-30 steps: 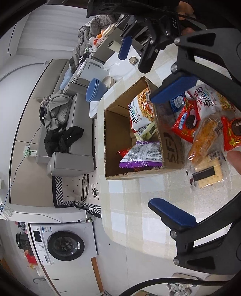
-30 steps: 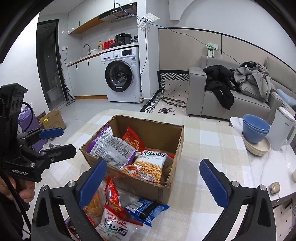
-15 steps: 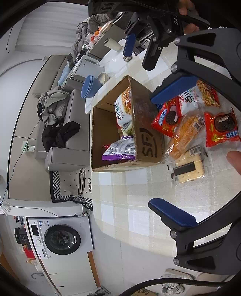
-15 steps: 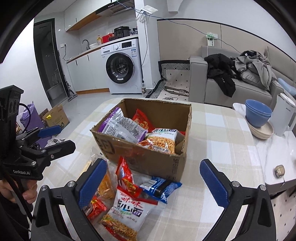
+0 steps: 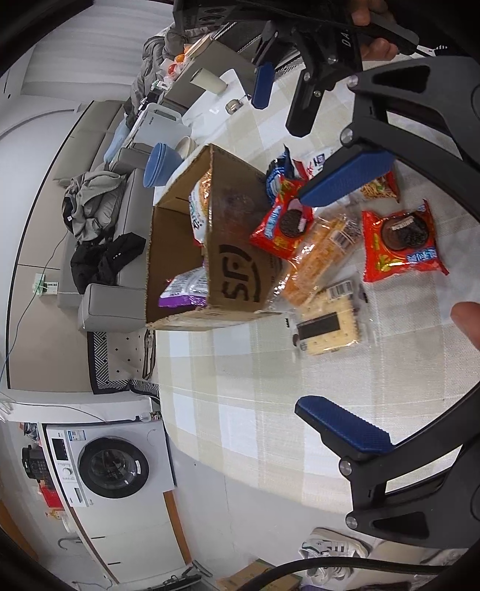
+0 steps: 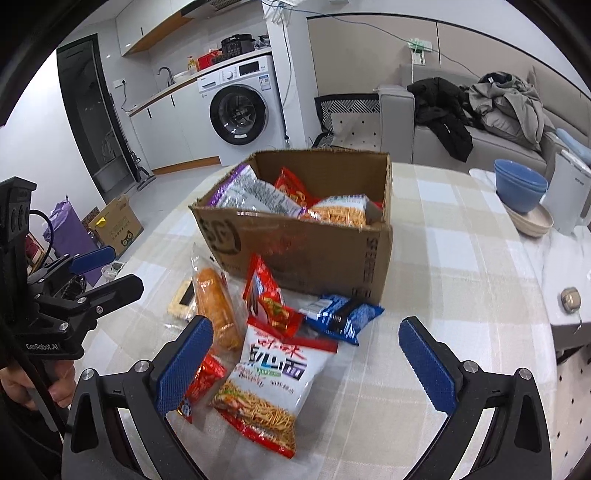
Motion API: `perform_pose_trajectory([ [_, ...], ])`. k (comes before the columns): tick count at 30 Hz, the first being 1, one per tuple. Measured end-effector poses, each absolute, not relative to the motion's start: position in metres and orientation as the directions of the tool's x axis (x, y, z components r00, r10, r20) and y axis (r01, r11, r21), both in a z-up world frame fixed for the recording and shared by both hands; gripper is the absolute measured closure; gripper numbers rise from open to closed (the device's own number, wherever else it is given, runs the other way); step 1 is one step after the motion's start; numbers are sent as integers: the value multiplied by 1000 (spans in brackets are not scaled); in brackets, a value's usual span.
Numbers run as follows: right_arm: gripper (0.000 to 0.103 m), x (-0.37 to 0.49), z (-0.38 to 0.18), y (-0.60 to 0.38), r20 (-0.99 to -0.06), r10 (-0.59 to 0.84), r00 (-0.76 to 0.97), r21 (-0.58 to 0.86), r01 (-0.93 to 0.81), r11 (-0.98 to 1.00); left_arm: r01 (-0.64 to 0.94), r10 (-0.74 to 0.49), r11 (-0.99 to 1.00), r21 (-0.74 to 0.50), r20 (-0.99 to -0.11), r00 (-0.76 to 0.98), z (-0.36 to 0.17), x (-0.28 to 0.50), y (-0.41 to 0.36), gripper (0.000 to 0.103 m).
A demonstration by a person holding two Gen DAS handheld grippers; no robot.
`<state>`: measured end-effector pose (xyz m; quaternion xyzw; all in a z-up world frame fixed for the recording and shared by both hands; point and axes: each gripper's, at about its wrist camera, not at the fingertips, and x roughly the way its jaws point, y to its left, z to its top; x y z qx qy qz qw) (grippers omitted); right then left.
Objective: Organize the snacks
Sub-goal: 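Withdraw both open tools from the box back toward the remaining snacks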
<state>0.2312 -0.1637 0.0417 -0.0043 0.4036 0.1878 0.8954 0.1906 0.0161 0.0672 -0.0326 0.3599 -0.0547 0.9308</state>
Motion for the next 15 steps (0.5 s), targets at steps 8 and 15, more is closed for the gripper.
perform_pose_trajectory([
  [8,0,219,14,-157,-770,343,538,171,-344,923,70,-126,992,-108,-697,706,42,179,14,1],
  [15,4,216,-3,-152,-794,354,494,188,-354,916,72,-133,991,-115,-722,679,24,175,9,1],
])
